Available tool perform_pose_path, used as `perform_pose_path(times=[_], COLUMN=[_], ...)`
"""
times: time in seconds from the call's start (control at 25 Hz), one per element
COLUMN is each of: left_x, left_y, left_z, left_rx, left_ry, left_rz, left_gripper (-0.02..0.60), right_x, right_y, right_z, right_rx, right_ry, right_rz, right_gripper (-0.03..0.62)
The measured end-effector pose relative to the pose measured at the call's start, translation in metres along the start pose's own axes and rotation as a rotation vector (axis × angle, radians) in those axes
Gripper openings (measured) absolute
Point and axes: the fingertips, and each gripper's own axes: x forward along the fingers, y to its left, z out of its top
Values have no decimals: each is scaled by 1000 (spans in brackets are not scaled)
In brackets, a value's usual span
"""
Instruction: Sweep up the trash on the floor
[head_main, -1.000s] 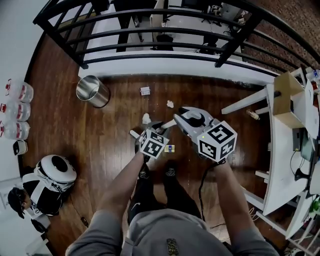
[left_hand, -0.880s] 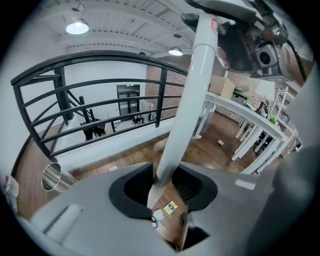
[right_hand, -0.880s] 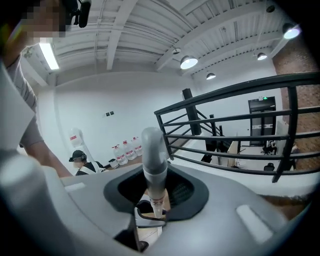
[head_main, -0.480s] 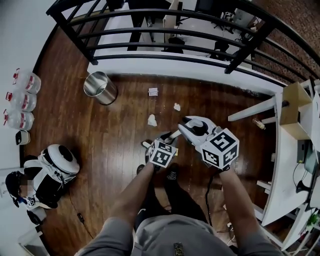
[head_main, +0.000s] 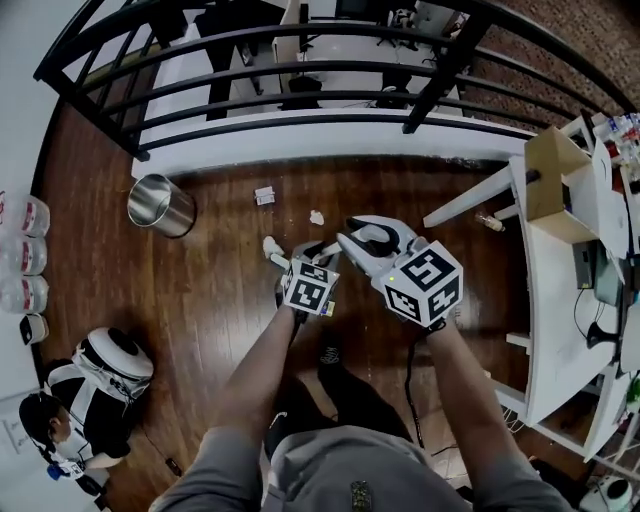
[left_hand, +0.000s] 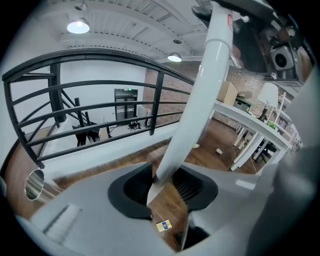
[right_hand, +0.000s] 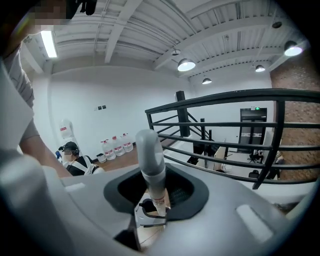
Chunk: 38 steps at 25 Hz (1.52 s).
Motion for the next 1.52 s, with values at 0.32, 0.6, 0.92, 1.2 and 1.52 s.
perform_pose_path(times=[0.32, 0.6, 0.92, 1.2, 1.52], left_x=[1, -42, -83, -118, -148], left_y=[-1, -37, -152, -291, -379], left_z=[31, 39, -2, -55, -165], left_rx=[150, 378, 682, 901, 1071], left_ry=[-3, 24, 77, 83, 190], left_rz=[-130, -397, -722, -980, -1227], left_gripper=[126, 117, 117, 120, 121], right_x=[-6, -43, -158, -288, -344], right_y=[-8, 5, 53, 117, 199], right_z=[22, 45, -12, -87, -166], right_rx=[29, 160, 340, 482, 590], right_ry=[-37, -158, -277, -380, -368], right_rz=[-138, -385, -726, -1024, -1278], right_gripper=[91, 91, 89, 89, 91])
